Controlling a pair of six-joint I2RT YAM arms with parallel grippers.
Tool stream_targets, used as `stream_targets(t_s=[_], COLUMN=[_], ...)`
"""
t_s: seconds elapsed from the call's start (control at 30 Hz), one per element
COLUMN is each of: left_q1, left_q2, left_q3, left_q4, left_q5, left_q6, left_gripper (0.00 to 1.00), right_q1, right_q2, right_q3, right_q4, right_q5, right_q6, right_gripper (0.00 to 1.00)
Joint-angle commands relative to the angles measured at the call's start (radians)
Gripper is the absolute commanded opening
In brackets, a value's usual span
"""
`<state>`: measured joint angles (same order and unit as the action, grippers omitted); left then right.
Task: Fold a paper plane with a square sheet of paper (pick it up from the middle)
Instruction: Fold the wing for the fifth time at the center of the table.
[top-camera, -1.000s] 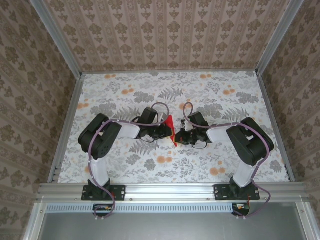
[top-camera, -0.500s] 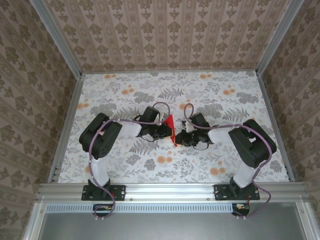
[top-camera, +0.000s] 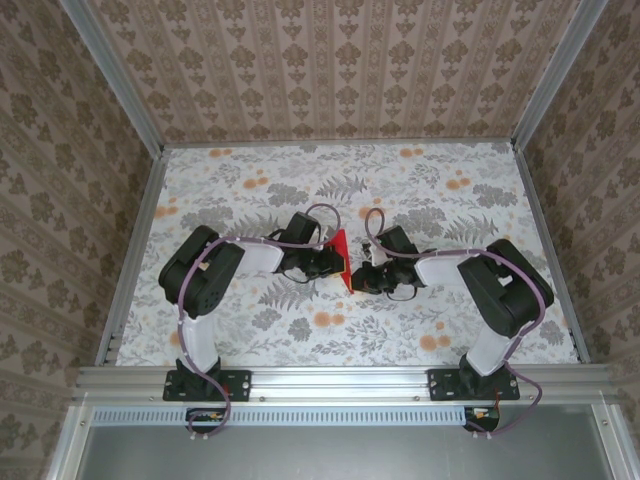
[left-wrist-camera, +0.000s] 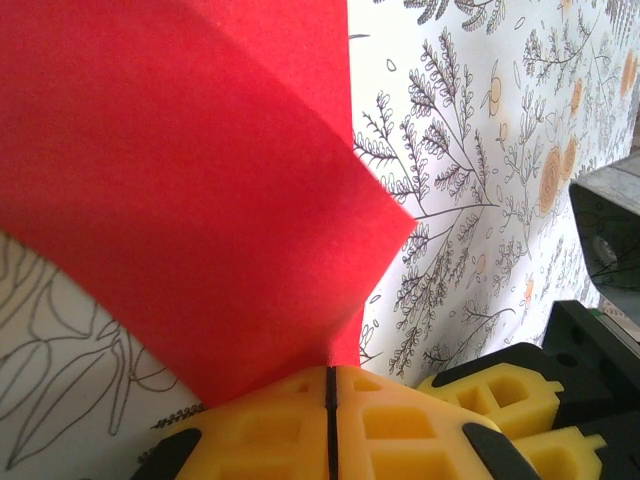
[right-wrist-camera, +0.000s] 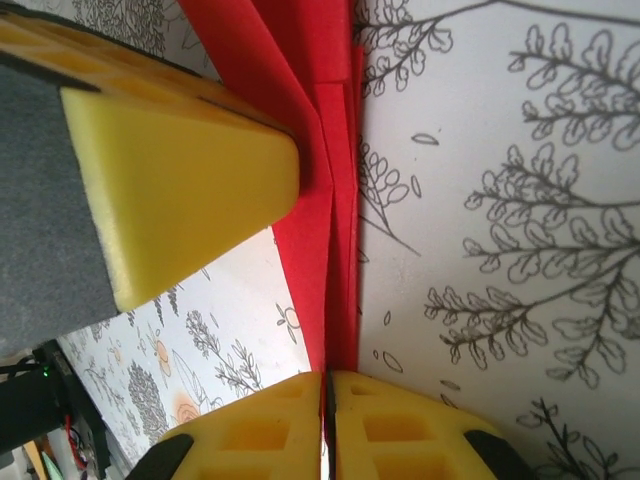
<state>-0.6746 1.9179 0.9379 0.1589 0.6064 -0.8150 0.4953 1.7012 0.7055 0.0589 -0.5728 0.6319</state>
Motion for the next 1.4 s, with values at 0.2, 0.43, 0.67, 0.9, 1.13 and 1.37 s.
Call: stream_targets(t_s=[0.2,0.43,0.67,0.9,1.13,1.37], left_q1=[-0.002,-0.001,0.000,0.003,0.006,0.009], left_q2=[0.042,0.043,0.045,0.061,0.067,0.065], left_q3=[0.001,0.002,0.008,0.014,0.012,0.007], left_q4=[-0.066,-0.069,-0.077,-0.088,-0.101,-0.102], left_q5=[-0.050,-0.048,-0.046,-0.046,-0.058,-0.061], left_q6=[0.017,0.017,0.016,0.006,-0.003,-0.004], left_gripper=[0.10,0.10,0.10,0.10,0.10,0.10], right_q1=[0.007,0.016,0.020,0.029,0.037,0.043], right_q2=[-0.106,0.000,0.063,0.072,0.059,-0.031], right_q3=[0.028,0.093,0.095,0.052,0.031,-0.021], right_q4=[-0.095,-0.059,-0.068,-0.082,-0.166,-0.263], right_q5=[0.035,-0.033,-0.030,-0.042,-0.034,-0.006], right_q6=[-0.049,-0.044,-0.049,-0.047,-0.076,-0.112], right_gripper=[0.20,0.13,0.12,0.12,0.12,0.11])
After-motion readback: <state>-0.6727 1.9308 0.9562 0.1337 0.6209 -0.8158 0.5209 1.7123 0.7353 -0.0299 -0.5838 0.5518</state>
